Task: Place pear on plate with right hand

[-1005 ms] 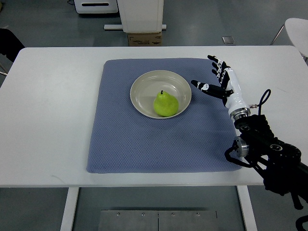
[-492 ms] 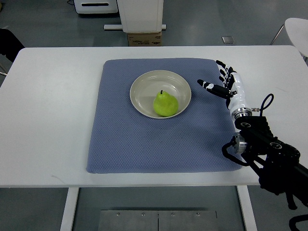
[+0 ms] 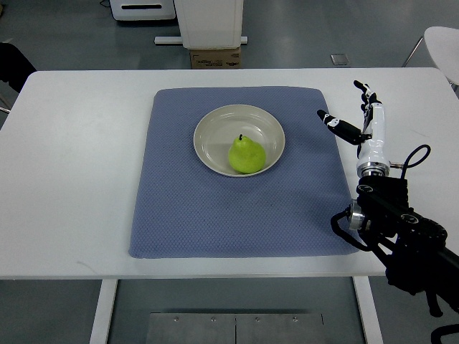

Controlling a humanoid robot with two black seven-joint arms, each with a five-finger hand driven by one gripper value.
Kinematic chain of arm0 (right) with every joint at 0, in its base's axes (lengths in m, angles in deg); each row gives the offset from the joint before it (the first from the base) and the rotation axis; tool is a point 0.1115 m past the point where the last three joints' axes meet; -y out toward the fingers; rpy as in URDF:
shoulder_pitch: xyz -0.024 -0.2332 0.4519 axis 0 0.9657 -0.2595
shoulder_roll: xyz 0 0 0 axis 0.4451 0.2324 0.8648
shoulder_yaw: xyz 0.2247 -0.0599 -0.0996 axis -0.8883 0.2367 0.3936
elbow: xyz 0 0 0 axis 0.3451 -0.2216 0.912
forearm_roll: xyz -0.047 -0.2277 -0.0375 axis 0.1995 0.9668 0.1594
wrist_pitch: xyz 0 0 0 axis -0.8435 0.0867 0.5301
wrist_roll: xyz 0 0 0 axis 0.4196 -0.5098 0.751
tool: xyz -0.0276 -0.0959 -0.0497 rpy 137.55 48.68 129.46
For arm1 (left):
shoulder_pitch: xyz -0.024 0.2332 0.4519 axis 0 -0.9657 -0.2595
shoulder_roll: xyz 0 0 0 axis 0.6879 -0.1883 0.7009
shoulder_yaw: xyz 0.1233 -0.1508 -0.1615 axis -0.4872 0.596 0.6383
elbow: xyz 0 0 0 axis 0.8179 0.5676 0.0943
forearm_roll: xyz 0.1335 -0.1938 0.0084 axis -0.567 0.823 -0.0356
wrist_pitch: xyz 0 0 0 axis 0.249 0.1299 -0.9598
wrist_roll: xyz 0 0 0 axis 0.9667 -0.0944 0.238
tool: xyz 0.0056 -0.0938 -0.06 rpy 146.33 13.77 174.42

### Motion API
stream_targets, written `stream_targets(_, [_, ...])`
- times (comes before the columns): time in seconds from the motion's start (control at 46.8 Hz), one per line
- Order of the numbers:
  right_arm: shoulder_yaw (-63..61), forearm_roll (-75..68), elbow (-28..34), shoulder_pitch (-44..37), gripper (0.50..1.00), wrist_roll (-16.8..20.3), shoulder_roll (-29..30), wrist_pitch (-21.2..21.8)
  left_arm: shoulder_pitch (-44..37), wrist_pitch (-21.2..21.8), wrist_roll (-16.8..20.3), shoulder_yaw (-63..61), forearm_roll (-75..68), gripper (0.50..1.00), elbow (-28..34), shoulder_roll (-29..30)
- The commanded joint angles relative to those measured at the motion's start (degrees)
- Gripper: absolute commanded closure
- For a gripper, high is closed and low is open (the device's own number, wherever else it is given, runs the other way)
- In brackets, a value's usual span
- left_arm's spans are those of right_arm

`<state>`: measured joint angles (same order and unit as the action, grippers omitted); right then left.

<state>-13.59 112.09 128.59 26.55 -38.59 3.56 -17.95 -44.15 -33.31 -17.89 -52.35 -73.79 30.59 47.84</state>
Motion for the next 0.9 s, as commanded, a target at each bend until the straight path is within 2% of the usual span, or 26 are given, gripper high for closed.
stream_targets(0.0, [0.1,0.0,0.0,0.0,0.5,0.0,-0.1,0.2,0.0,0.0,0.0,0.0,0.0,0.5,0.0,0.0])
stream_targets(0.064, [0.2,0.0,0.2,0.0,0.5,0.3,-0.1,0.2,0.0,0.0,0.0,0.0,0.0,0.5,0.0,0.0])
stream_targets(0.15, [0.7,0.1,1.2,0.1,0.5,1.3,-1.4,2.4,0.0,0.0,0.0,0.0,0.0,0.5,0.0,0.0])
stream_targets(0.385, [-4.9,0.4,1.2,0.3,0.5,5.7,-3.1,16.9,0.0,0.0,0.0,0.0,0.0,0.5,0.0,0.0])
stream_targets(0.535, [-9.9,3.9,1.2,1.5,0.5,9.7,-2.9,23.8,0.0,0.0,0.0,0.0,0.0,0.5,0.0,0.0])
stream_targets(0.663, [-13.4,7.0,1.3,3.0,0.5,11.5,-2.2,26.7,0.0,0.0,0.0,0.0,0.0,0.5,0.0,0.0])
stream_targets(0.877, [-15.9,7.2,2.0,3.3,0.5,8.5,-0.8,27.2,0.0,0.0,0.0,0.0,0.0,0.5,0.0,0.0])
